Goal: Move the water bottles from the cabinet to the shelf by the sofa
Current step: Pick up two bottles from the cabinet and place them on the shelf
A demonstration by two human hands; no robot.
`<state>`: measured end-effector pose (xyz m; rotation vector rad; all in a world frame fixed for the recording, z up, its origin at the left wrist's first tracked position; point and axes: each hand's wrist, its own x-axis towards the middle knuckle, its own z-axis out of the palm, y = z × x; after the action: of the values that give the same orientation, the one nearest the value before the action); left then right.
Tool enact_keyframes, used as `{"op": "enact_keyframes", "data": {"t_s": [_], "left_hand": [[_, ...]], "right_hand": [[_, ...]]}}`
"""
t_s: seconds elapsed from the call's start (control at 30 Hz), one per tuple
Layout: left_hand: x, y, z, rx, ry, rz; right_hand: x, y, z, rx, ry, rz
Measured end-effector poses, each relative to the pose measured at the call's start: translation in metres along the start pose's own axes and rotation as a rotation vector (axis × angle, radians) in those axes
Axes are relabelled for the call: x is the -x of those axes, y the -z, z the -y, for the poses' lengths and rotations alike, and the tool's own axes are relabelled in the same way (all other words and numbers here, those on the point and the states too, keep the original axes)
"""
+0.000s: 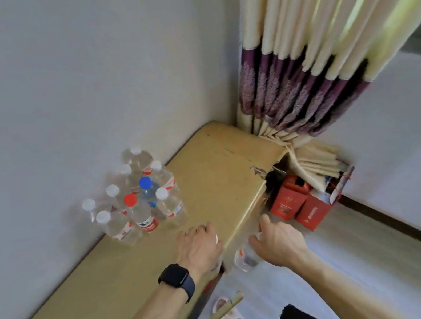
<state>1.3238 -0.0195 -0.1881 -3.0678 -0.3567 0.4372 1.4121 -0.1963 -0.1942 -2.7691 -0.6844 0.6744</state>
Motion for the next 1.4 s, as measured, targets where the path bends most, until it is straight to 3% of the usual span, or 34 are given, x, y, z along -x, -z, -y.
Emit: {"op": "enact_keyframes", "data": {"t_s": [0.17,0.27,0.4,0.77,1.1,1.4], "left_hand": [[-0.010,0.037,-0.152,-0.053,-0.409,-0.024],[-0.010,0.061,-0.257,-0.079,-0.659,-0.149],[0.014,0.120,-0.401,-0.025,-0.865,-0.262],[0.174,0.213,-0.716,0.099,-1.491,-0.395],[0.324,0.208,-0.898,0.092,-2.027,-0.387],[0.434,0.208,-1.045,0.016,-2.357,-0.453]], "right_hand": [[0.107,0.038,-0.129,-0.110,-0.270,-0.162],[0.190,0.070,-0.204,-0.153,-0.439,-0.308],[0.306,0.115,-0.290,-0.141,-0.661,-0.558],[0.615,0.152,-0.400,-0.084,-1.303,-1.048],[0.795,0.121,-0.433,-0.002,-1.747,-1.223],[0.895,0.093,-0.492,-0.030,-2.129,-1.102]]}}
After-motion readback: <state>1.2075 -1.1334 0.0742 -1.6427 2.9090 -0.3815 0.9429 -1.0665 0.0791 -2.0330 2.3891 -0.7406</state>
